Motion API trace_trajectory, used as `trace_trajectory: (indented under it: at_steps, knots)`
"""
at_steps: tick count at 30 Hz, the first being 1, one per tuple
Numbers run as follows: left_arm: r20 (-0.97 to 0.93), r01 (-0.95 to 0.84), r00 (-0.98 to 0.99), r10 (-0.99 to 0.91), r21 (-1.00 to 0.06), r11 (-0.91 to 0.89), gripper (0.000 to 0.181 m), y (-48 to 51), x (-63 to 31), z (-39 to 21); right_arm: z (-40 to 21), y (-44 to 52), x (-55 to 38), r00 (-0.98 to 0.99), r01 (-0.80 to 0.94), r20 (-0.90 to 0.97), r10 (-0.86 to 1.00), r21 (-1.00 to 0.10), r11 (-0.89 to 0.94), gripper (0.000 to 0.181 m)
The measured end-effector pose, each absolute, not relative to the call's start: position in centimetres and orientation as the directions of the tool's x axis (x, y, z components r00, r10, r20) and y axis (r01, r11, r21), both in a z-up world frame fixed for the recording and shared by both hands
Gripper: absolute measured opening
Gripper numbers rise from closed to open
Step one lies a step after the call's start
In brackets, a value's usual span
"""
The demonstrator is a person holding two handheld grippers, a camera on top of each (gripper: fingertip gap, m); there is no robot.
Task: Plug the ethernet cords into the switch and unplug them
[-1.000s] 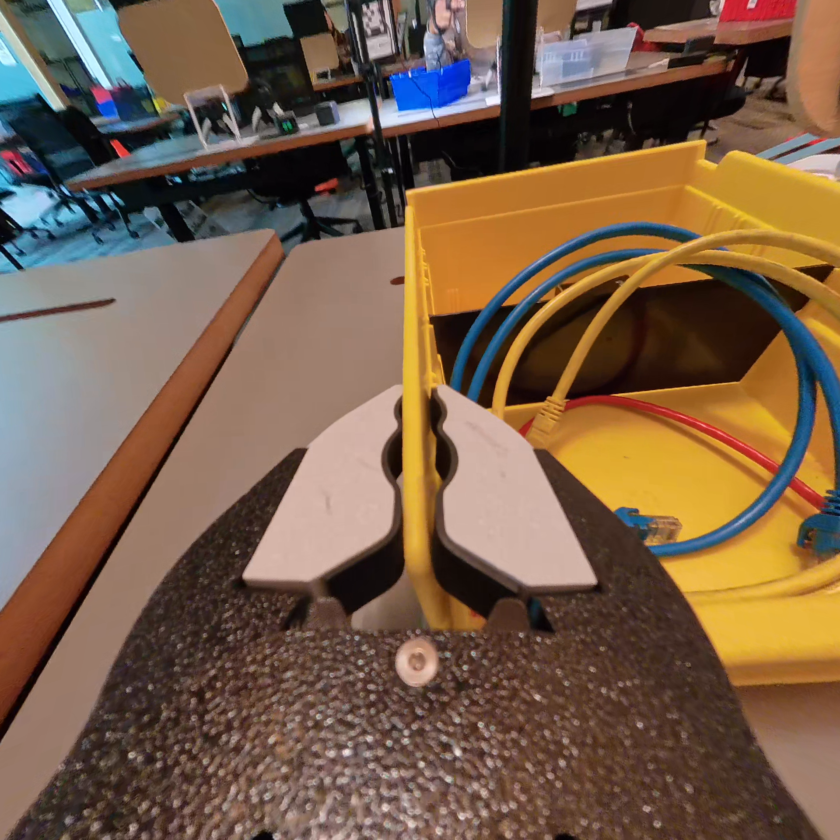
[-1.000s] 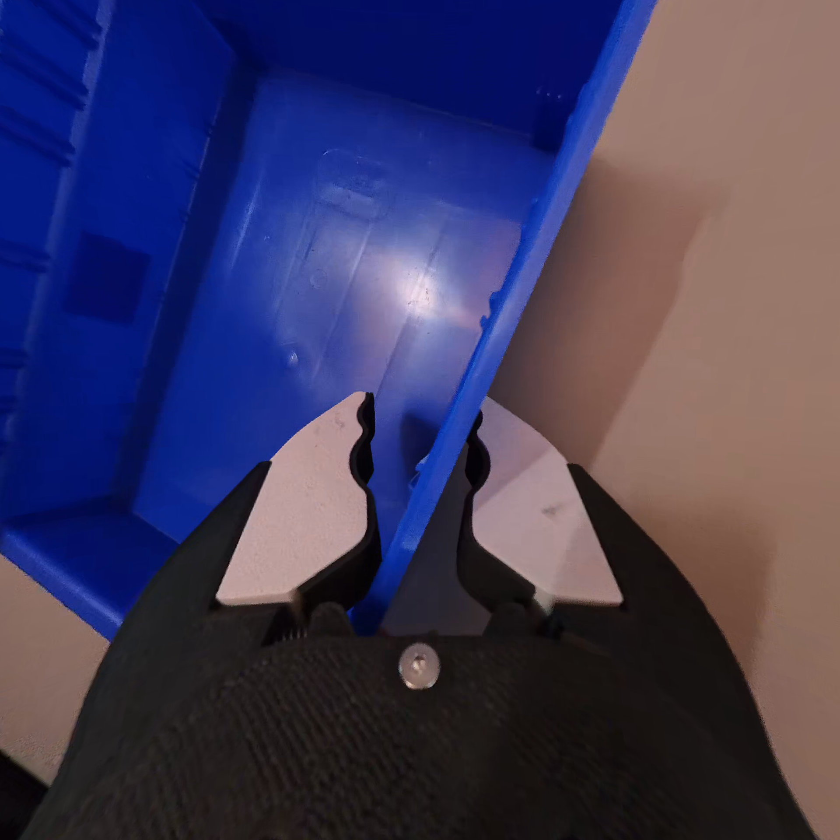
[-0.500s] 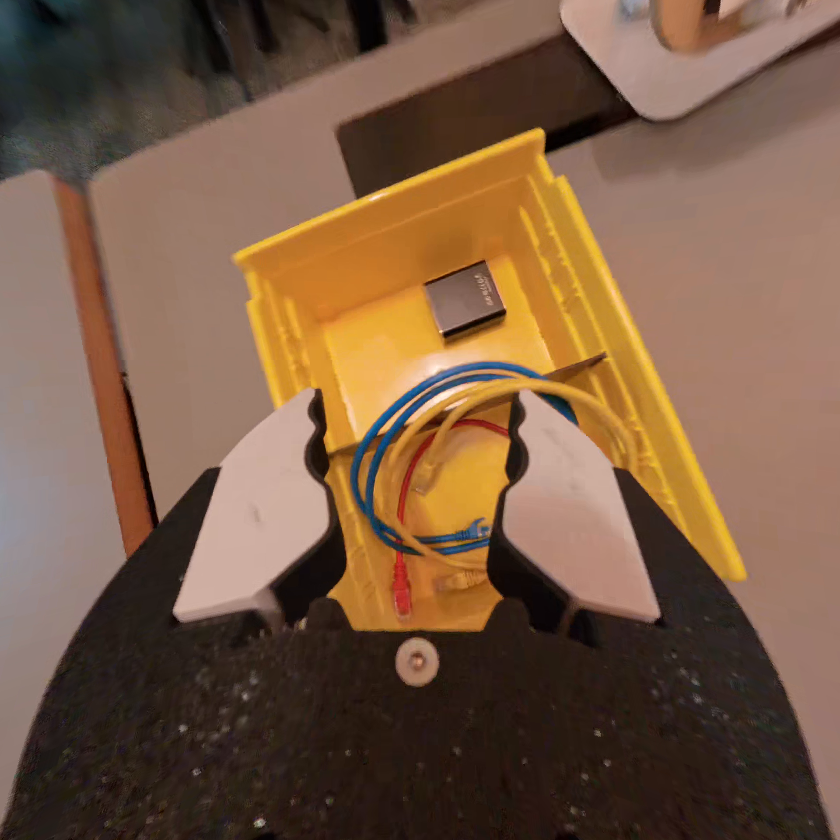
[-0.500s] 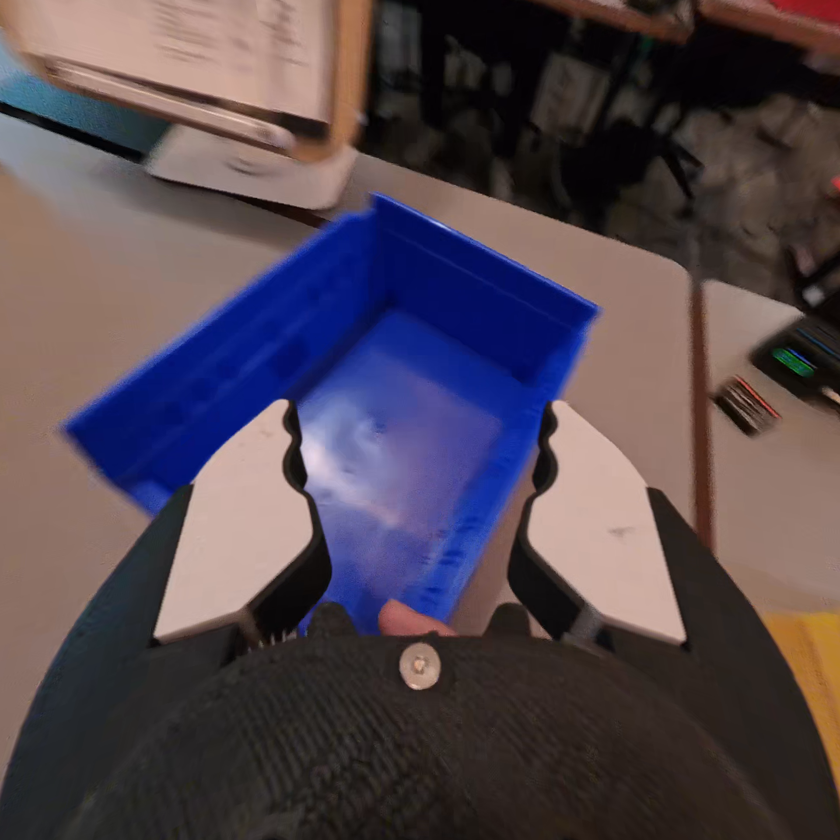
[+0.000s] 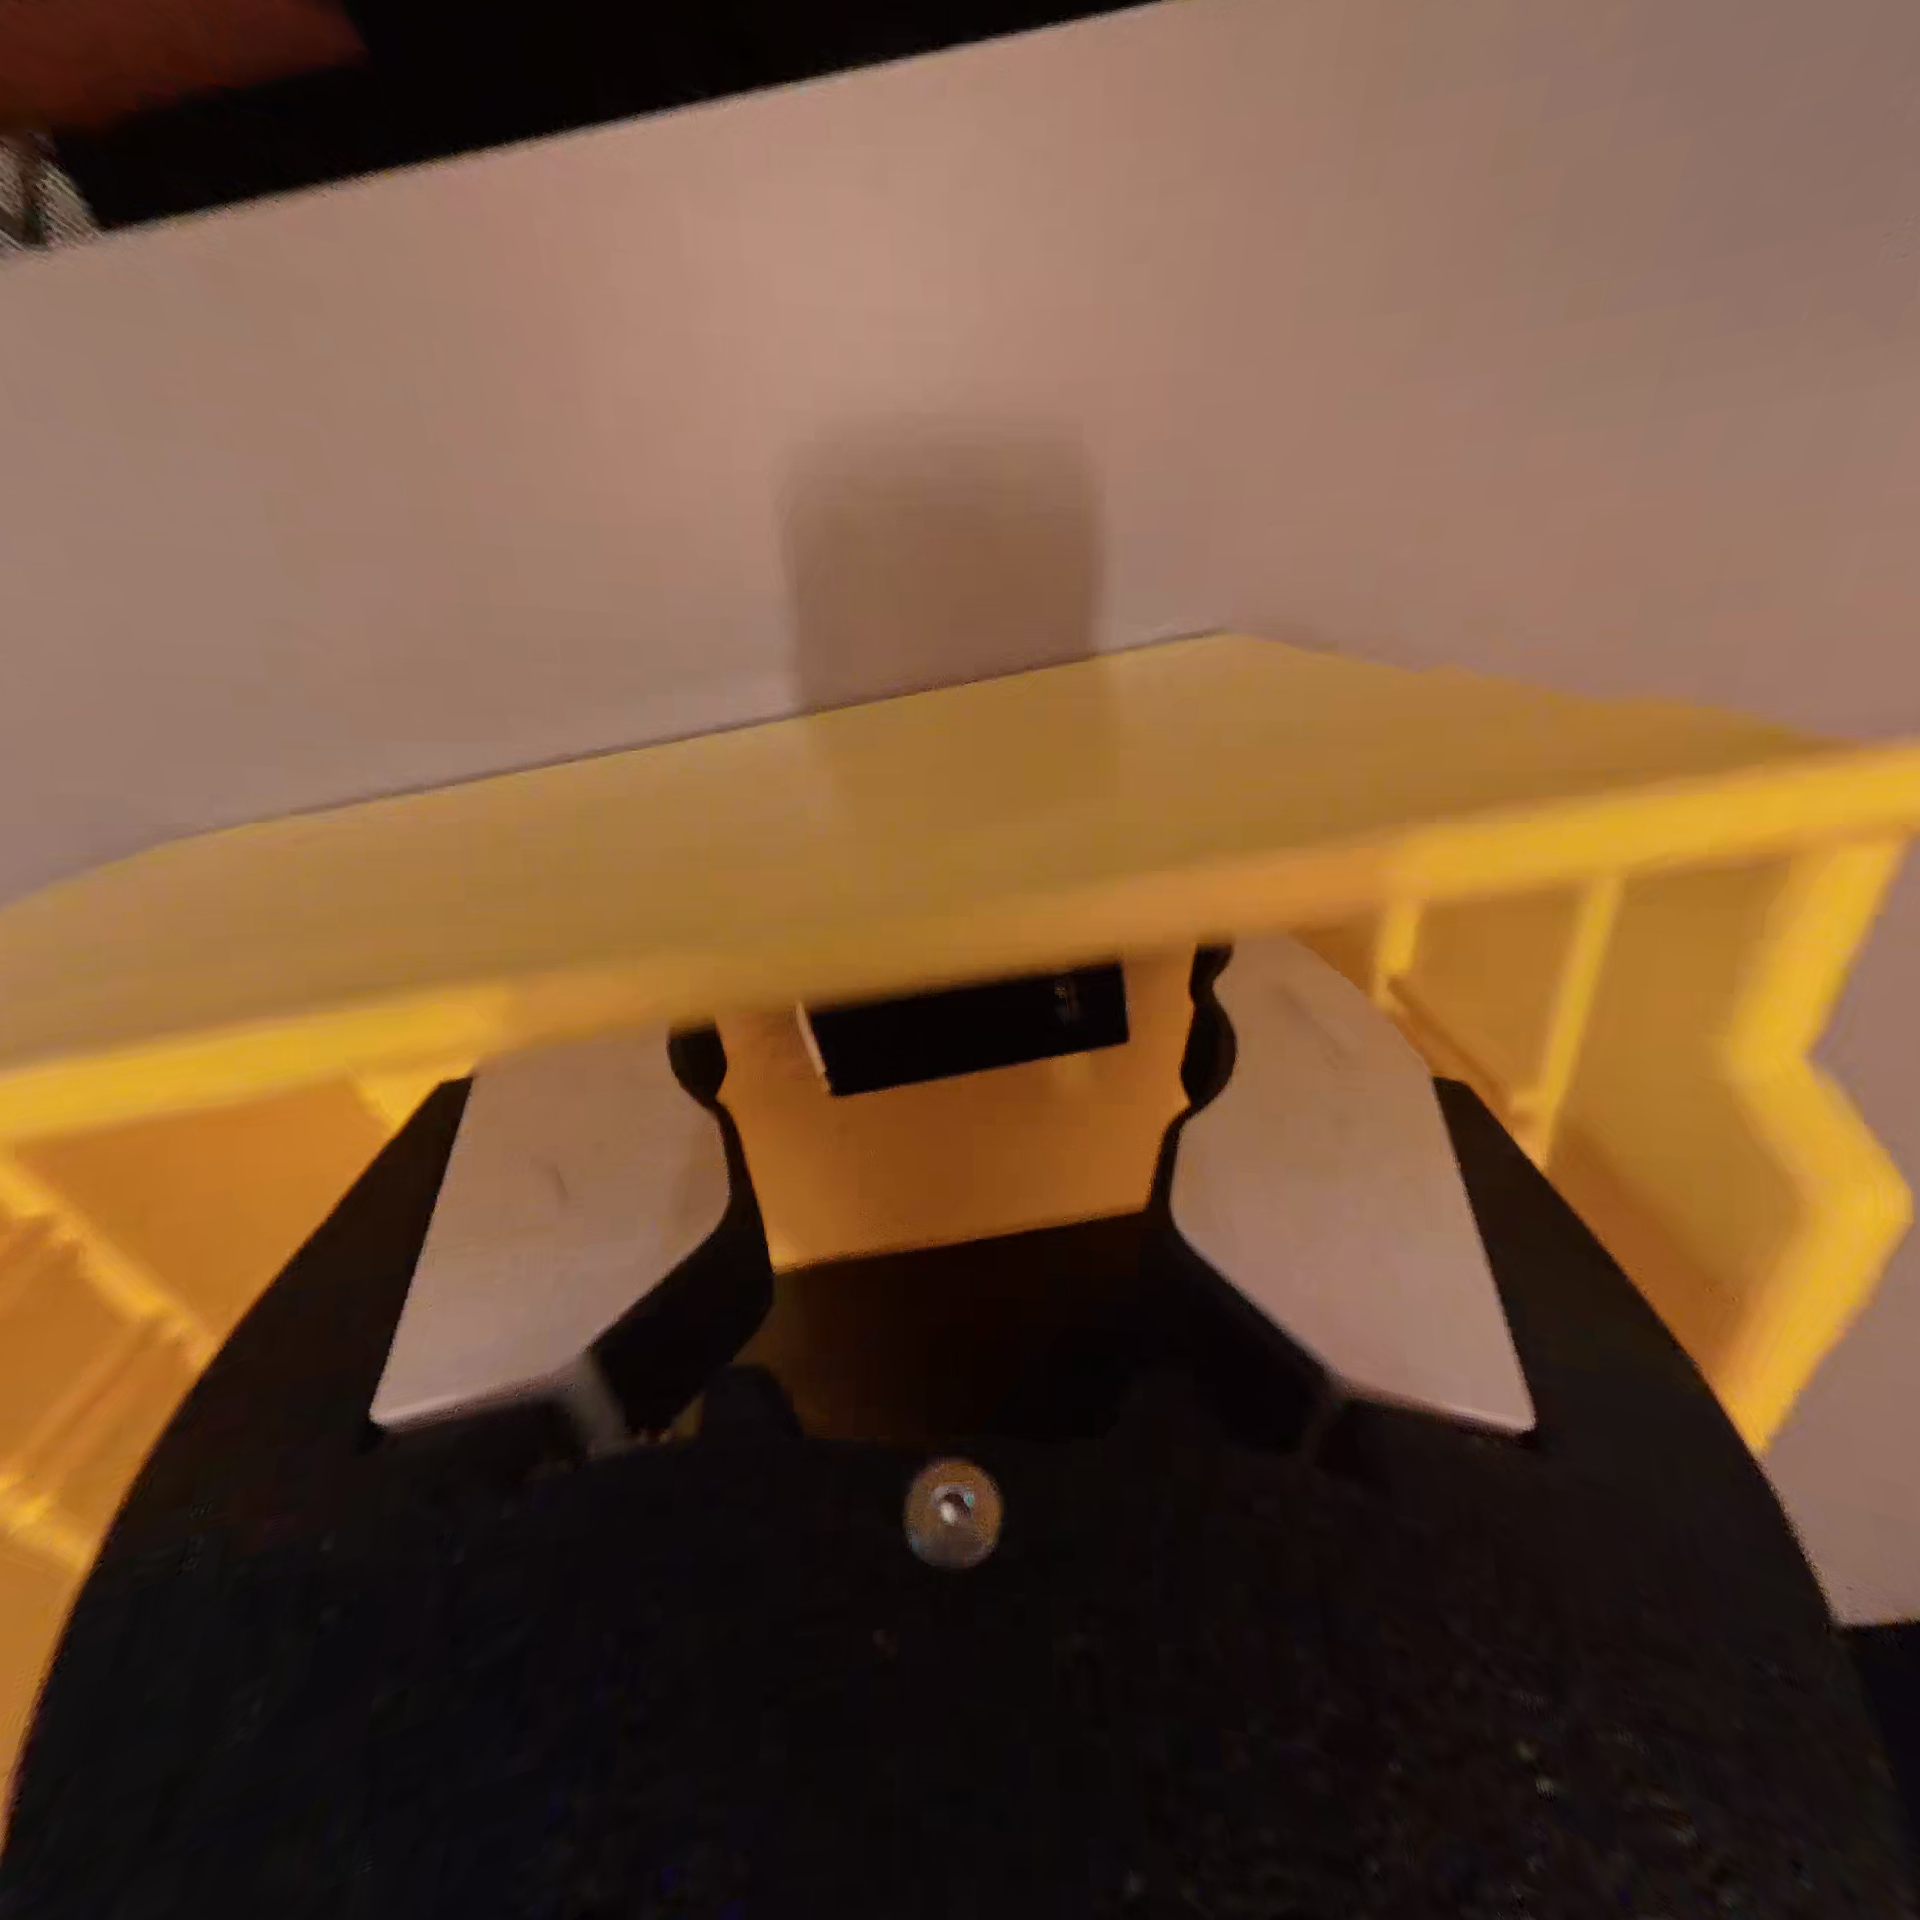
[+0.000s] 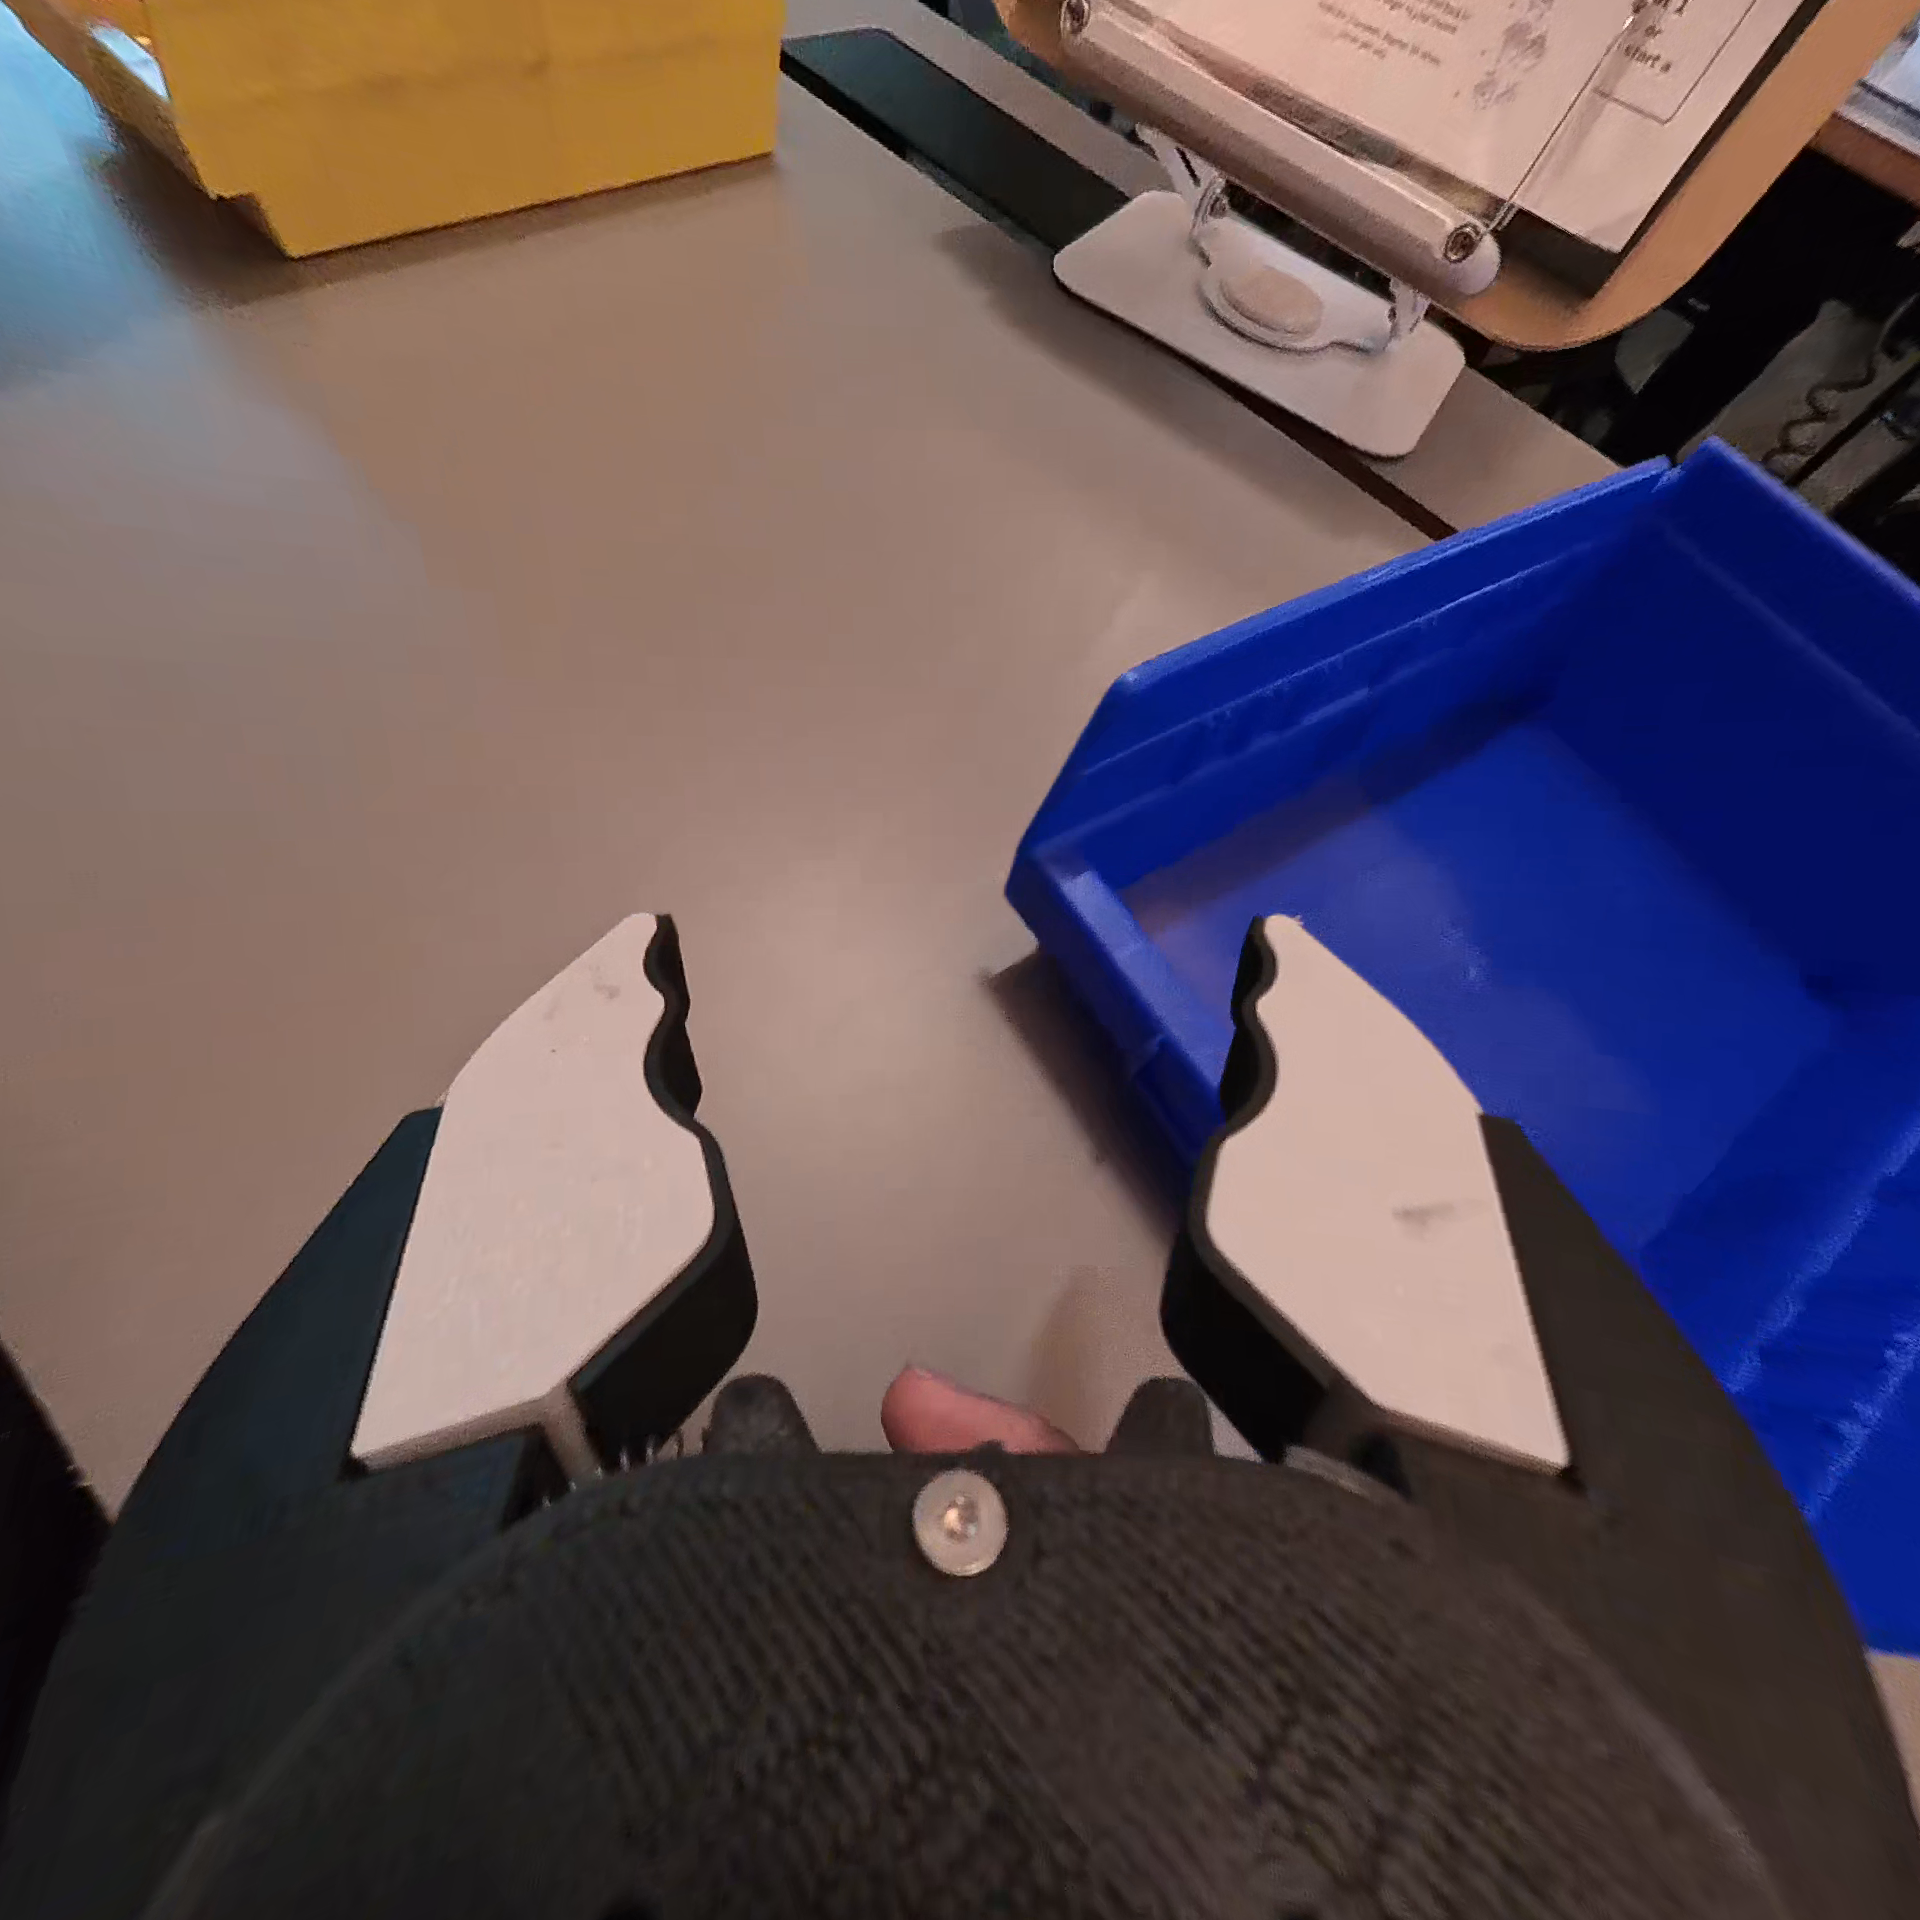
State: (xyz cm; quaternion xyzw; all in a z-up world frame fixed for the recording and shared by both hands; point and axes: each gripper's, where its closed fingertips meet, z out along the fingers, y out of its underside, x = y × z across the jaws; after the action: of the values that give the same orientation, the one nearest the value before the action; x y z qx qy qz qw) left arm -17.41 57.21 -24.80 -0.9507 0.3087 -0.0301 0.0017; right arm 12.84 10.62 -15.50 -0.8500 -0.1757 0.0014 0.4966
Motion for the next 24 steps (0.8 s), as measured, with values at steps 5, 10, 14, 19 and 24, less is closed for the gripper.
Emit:
trace_trajectory:
  at_steps: [5,10,14,19,24]
  knots:
    - [-0.020,-0.627,0.779,-0.627,0.018,-0.779,0.070,57.4,-17.6,-25.7,-16.6,9.8,12.3,0.961,0.186,0.067,0.269,-0.877,-0.444,0.094]
    - [-0.057,-0.693,0.721,-0.690,-0.048,-0.720,0.069,57.8,-17.1,-24.5,-16.6,10.2,12.1,0.961,0.211,0.108,0.256,-0.882,-0.422,0.093]
    - [-0.039,-0.690,0.710,-0.703,-0.236,-0.684,0.068,57.9,-15.4,-18.9,-15.0,10.7,12.1,0.960,0.226,0.141,0.242,-0.900,-0.372,0.094]
    - [0.052,-0.634,0.637,-0.769,-0.531,-0.562,0.068,54.1,-12.7,-9.2,-12.5,12.6,10.2,0.923,0.338,0.278,0.266,-0.916,-0.215,0.098]
    - [0.294,-0.483,0.223,-0.929,-0.795,-0.368,0.068,39.4,-7.1,-3.1,-9.9,16.2,5.5,0.853,0.443,0.424,0.305,-0.896,0.006,0.101]
